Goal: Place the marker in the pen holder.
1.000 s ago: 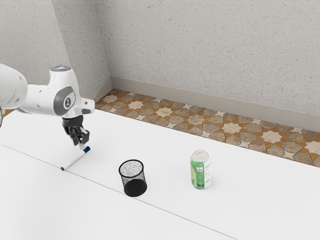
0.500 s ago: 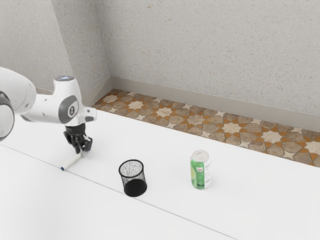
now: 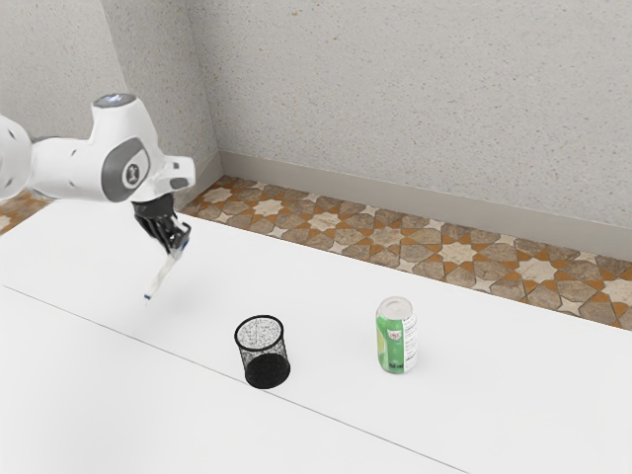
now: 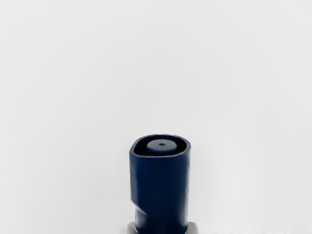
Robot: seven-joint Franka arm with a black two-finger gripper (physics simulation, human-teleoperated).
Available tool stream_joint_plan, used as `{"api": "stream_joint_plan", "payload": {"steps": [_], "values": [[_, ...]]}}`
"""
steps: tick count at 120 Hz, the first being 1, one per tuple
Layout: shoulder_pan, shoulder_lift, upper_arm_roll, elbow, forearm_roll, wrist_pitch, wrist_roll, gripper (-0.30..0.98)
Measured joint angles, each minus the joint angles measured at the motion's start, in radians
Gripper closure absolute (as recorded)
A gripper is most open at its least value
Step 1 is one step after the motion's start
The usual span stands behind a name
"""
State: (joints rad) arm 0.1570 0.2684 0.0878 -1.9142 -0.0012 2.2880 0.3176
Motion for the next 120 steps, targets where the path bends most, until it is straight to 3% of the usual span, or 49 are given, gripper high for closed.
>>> {"api": "stream_joint_plan", "payload": {"steps": [18, 57, 96, 120], "values": [[-0.024, -0.101, -0.1, -0.029, -0.034, -0.003, -0.014, 0.79], [-0.188, -0.241, -0.121, -0.179, -0.156, 0.148, -0.032, 0.79], [-0.252, -0.237, -0.159, -0.284, -0.203, 0.247, -0.05, 0.79], [-0.213, -0.234, -0.162, -0.363, -0.207, 0.265, -0.059, 0.79]]}}
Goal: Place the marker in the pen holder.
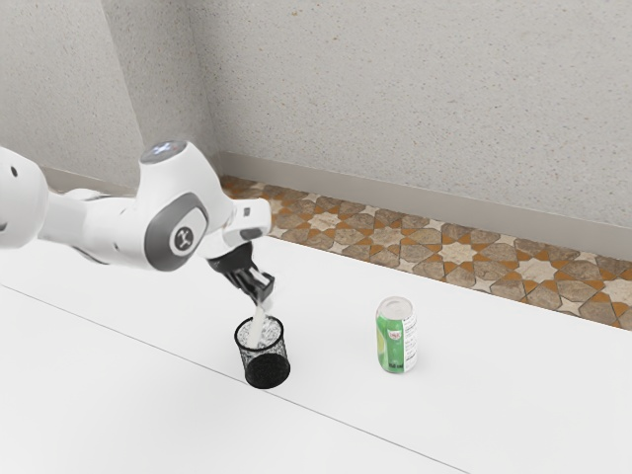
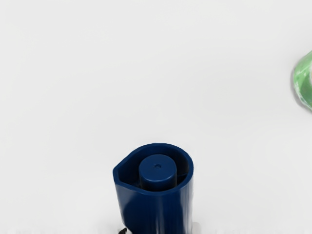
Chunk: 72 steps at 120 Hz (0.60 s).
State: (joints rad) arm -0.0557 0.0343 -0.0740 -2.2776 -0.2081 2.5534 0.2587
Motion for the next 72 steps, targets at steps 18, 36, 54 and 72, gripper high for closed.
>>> {"api": "stream_joint_plan", "payload": {"steps": [18, 36, 54, 72], "values": [[0.057, 0.002, -0.006, -0.019, -0.015, -0.002, 0.011, 0.5], [0.071, -0.009, -0.009, 0.012, -0.018, -0.04, 0.028, 0.25], [0.052, -0.001, 0.001, 0.366, 0.115, -0.326, 0.043, 0.12], [0.017, -0.026, 0.031, 0.557, 0.206, -0.64, 0.081, 0.06]]}}
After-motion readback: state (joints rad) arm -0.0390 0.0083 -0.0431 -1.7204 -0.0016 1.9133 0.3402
